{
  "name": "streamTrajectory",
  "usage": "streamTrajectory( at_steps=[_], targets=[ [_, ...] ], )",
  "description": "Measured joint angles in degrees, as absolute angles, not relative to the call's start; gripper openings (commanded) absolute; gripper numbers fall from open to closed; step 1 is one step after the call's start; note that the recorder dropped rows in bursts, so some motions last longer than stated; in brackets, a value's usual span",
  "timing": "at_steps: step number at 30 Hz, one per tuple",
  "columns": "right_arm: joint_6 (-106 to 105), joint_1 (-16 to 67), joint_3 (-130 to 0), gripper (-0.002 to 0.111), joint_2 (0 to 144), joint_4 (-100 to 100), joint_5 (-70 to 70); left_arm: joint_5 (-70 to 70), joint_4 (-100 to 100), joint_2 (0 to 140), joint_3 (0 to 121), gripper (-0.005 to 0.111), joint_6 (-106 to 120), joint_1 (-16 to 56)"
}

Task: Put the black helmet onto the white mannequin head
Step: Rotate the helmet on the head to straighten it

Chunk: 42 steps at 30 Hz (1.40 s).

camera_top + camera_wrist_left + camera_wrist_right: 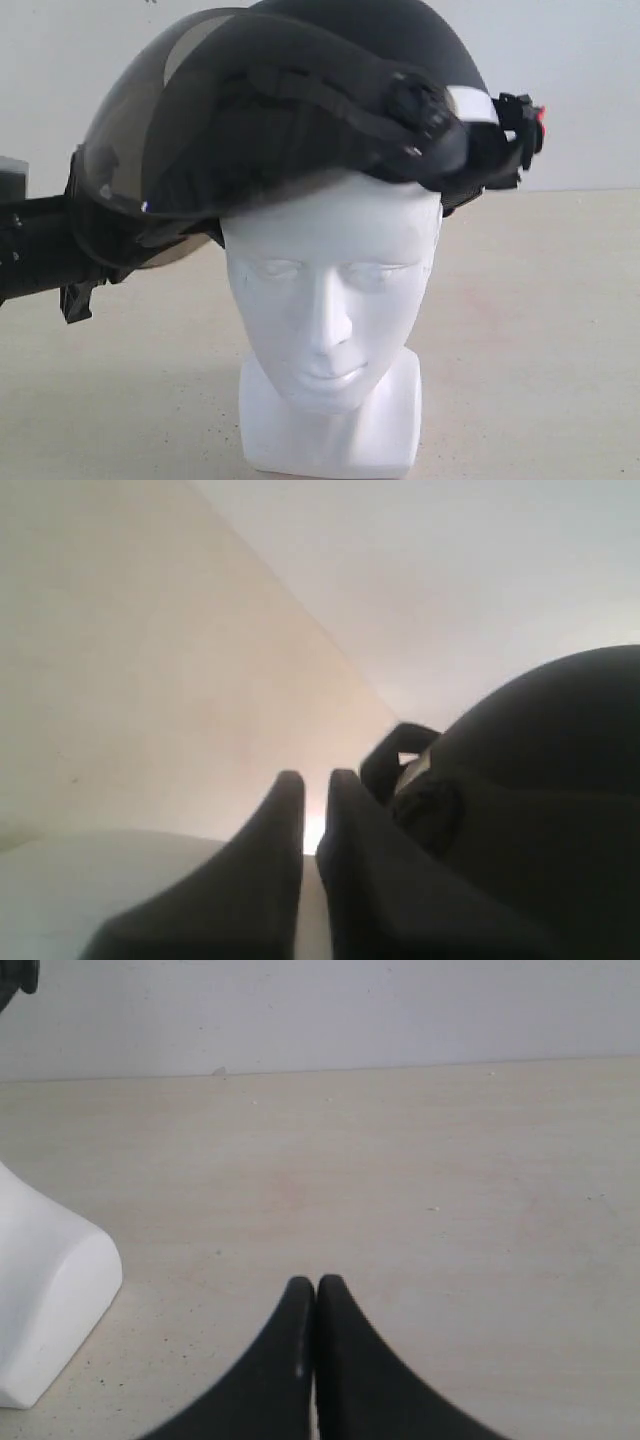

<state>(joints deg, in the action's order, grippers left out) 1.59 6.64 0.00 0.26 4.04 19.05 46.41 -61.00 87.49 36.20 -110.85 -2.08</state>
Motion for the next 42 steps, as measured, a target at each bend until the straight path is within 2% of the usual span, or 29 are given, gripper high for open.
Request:
streamTrajectory(
  at_steps=[19, 42],
  targets=[
    [1.6, 6.6, 0.0, 0.000, 0.3, 4.0, 19.1, 50.4, -59.3, 83.7, 35.6, 0.004, -105.0, -2.4],
    [1.6, 6.6, 0.0, 0.000, 0.3, 4.0, 19.1, 47.5, -67.6, 74.6, 35.6, 0.004, -105.3, -2.8]
  ],
)
